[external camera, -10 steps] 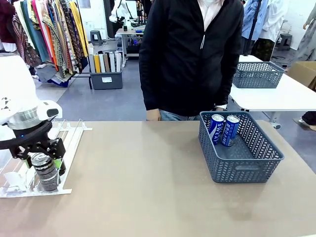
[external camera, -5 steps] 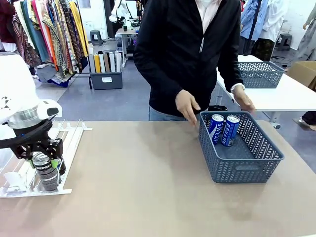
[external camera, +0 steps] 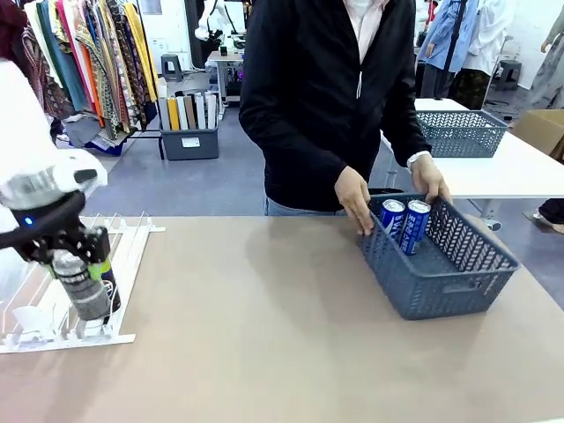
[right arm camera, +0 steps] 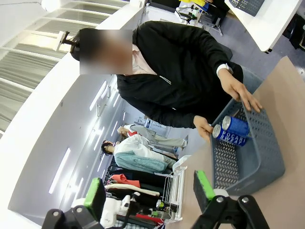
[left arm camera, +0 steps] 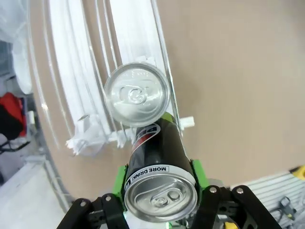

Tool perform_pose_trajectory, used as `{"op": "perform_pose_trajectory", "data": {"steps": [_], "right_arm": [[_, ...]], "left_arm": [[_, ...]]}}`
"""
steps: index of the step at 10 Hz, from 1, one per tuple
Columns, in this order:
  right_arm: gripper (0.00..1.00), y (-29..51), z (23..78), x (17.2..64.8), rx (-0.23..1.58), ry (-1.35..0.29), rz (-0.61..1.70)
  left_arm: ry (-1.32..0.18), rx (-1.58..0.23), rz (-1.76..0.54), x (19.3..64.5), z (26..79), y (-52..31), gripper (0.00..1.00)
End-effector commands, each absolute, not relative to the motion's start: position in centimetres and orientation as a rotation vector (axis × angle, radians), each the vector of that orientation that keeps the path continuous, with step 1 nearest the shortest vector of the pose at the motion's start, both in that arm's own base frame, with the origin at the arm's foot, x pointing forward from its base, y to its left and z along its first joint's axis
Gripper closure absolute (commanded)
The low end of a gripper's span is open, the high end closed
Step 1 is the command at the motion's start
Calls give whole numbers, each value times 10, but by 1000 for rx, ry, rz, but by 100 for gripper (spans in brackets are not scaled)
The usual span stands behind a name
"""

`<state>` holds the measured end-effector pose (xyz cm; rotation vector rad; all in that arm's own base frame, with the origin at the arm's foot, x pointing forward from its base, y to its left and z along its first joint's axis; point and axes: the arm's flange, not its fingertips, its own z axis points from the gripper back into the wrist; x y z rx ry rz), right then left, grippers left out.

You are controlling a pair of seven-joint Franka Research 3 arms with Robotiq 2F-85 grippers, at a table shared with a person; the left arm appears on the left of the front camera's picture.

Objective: Retrieve and store the cans from the dispenser.
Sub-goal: Pick up one can from the Automatic Can Dispenser and place it in the middle of the table.

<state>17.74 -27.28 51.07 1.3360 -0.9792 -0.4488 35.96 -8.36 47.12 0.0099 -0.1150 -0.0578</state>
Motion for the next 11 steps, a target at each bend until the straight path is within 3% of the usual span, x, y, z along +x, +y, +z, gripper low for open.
{"op": "perform_pose_trajectory", "data": {"steps": [1,3,5,11], "right_arm": [[0,-273,513,181,1344,-1018,-429],[0,-273,513,181,1344,-1018,-429],[0,-273,513,181,1344,-1018,-429],[0,-273,513,181,1344,-1018,-429]], "left_arm": [[-212,-34,-118,321,550,-83,100],[-338,-25,-158,280,605,-76,100],[-440,-58,-203,252,628,-63,100],[-397,-26,-164,252,634,-75,100]]}}
